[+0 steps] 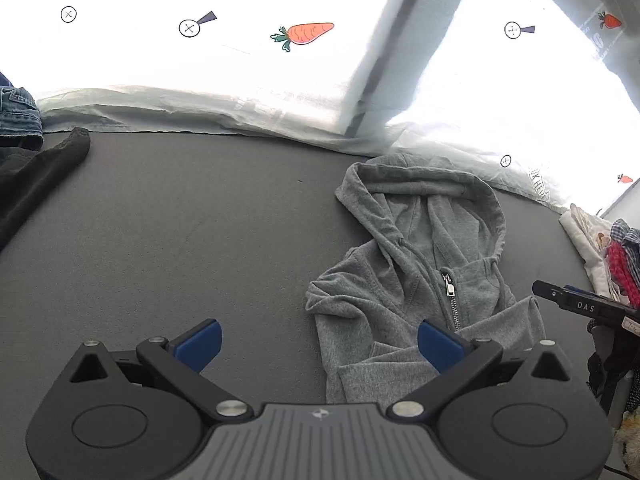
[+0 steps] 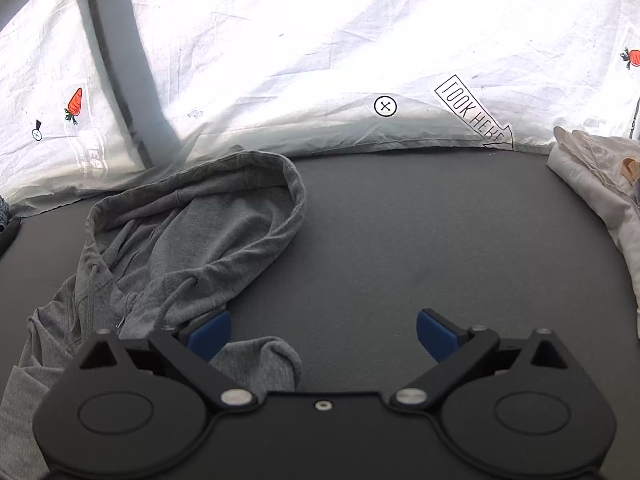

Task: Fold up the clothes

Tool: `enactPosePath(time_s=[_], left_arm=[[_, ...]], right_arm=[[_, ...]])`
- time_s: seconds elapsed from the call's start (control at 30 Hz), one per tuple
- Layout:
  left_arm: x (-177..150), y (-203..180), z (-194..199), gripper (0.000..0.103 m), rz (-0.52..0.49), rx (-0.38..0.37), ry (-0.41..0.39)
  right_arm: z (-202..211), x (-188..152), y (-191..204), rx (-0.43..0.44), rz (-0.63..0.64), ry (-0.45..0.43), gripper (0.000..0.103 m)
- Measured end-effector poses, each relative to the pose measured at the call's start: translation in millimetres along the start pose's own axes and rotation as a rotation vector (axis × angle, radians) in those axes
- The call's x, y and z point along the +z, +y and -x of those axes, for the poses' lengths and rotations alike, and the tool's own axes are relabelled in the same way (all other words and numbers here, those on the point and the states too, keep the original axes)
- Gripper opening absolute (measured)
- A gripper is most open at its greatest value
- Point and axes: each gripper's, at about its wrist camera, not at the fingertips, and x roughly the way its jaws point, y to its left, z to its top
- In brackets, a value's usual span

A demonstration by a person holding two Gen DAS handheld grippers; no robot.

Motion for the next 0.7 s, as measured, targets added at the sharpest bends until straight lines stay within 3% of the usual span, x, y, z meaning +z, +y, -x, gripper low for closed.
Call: enactPosePath(time_s=[0.13, 0.37, 0.57, 0.7], left_arm=[[31.0, -3.7, -42.8, 0.103, 0.019, 0.127, -0.080], [66.0, -40.1, -112.7, 0.103, -0.134, 0.149, -0.082], [95.9, -71.4, -172.4, 0.103, -0.266, 0.166, -0.082], [98.3, -63.9, -157.5, 0.102, -0.224, 0.207, -0.107]], right_arm=[[-35.7, 16.6, 10.8, -0.029, 0.056, -0.003, 0.101], [-77.5, 48.6, 11.8, -0.068, 0.048, -0.034, 0.102], [-105.4, 71.3, 10.0, -0.150, 0.110, -0.049, 0.102], [-115.4, 76.4, 6.7, -0.223, 0.145, -0.030, 0.102]])
